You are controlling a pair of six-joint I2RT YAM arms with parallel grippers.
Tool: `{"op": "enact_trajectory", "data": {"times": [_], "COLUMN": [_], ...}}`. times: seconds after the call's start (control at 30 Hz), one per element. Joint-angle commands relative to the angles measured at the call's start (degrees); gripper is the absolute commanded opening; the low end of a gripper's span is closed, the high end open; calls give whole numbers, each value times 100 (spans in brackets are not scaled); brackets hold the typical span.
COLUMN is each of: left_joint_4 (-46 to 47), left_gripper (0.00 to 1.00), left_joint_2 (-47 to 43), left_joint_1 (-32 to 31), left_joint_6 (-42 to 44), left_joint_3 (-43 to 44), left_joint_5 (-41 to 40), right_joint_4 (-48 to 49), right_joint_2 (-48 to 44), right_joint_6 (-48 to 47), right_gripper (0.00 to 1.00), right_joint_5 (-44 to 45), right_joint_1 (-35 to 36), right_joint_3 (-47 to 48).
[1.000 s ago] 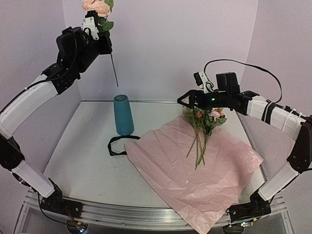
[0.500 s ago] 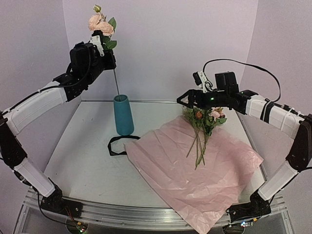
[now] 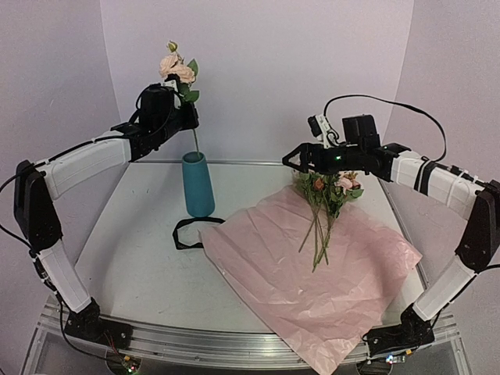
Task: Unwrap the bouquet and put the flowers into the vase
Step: Insert the fake flower into the vase.
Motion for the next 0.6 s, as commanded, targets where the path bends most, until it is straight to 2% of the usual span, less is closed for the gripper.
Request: {"op": "enact_trajectory", "data": {"times": [0.0, 0.03, 0.17, 0.2, 0.37, 0.57], "left_joint_4": [-522, -565, -671, -695, -796, -955], "left_gripper": [2, 6, 31, 34, 39, 52], "left_joint_2": [229, 256, 319, 326, 329, 196], "left_joint_1": [227, 248, 301, 310, 344, 347], "left_joint_6": [-444, -478, -628, -662, -787, -1034], "left_joint_3": [643, 666, 699, 695, 671, 525], "left_joint_5": [-107, -95, -80, -64, 27, 52], "right_joint_4": [-37, -37, -37, -35, -37, -41], "right_joint_2": [40, 44, 69, 71, 80, 113], "right_joint_6": [10, 12, 19, 20, 19, 47], "right_gripper": [98, 98, 98, 98, 98, 98], "right_joint_5": [-21, -21, -13, -12, -20, -22], "right_joint_1": [-39, -38, -44, -47, -56, -66], "right_joint_3": [217, 216, 212, 211, 218, 223]}}
